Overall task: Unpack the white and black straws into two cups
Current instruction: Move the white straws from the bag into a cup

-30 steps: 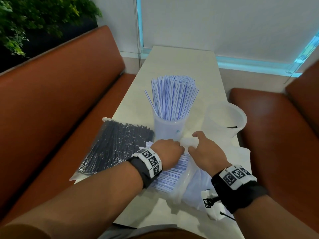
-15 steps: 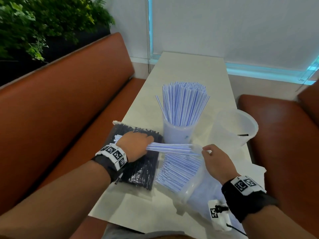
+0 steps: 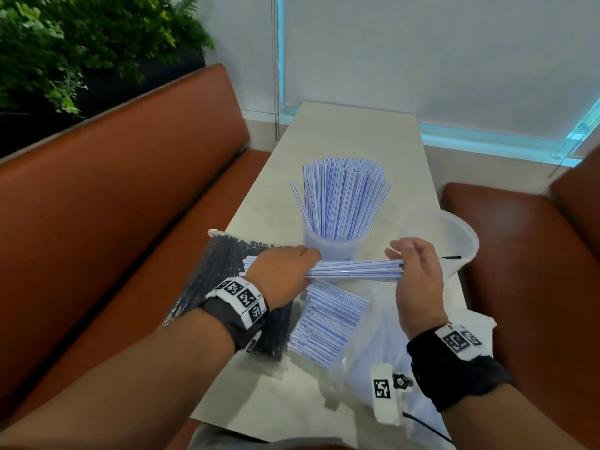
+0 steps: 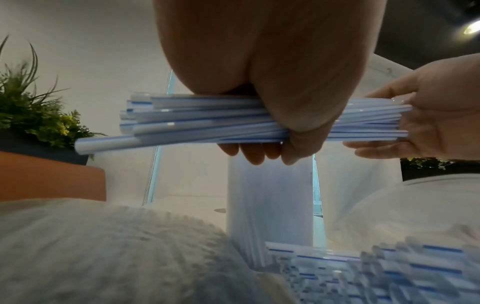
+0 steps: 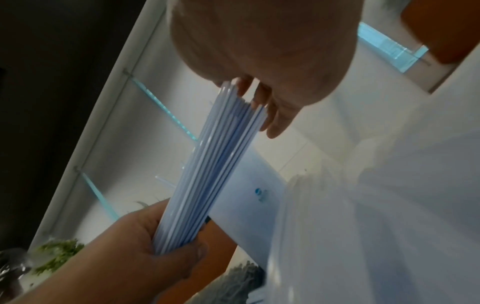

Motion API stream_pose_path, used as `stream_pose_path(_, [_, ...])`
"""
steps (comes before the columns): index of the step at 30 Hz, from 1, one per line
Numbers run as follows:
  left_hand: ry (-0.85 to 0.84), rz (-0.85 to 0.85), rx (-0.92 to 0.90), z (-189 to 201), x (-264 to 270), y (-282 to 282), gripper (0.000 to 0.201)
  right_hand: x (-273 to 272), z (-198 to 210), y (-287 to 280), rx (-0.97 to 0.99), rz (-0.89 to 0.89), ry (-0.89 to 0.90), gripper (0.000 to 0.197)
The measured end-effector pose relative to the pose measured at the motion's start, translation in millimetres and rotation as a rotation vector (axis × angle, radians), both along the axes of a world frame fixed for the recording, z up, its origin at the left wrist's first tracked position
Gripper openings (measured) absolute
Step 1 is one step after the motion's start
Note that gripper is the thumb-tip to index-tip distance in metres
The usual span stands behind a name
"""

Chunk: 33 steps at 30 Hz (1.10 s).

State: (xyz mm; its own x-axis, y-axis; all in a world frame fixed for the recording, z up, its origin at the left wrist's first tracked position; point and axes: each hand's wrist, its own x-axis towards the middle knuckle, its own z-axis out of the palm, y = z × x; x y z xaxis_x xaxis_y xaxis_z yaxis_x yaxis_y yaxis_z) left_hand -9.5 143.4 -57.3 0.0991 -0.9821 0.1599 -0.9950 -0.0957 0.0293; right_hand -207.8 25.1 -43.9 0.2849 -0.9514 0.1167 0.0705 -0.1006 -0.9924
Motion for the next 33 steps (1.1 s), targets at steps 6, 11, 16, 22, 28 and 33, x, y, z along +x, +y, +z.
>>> stream_pose_path(6, [0.035,-0.024,-0.029,9,-27,-16,0.027,5,-2,3,-0.004,0.224,0.21,0.031])
stream_pose_path(11, [0.573,0.179,-0.242,37,-19,-17,0.011,-1,4,-10,0.503,0.133,-0.174,0.047])
stream_pose_path(16, [1.694,0.081,-0.79,81,-30,-32,0.016,6,2,-6,0.707,0.215,-0.179,0.059])
stream_pose_path(22, [2.011,-0.036,-0.858,86,-47,-54,0.02,20,13,3,0.796,0.313,-0.278,0.065])
stream_pose_path(28, [2.035,0.02,-0.859,80,-51,-60,0.02,20,13,0,0.762,0.326,-0.286,0.061])
stream_pose_path(33, [2.001,0.05,-0.843,79,-48,-59,0.017,19,17,4,0.243,0.508,0.004,0.025])
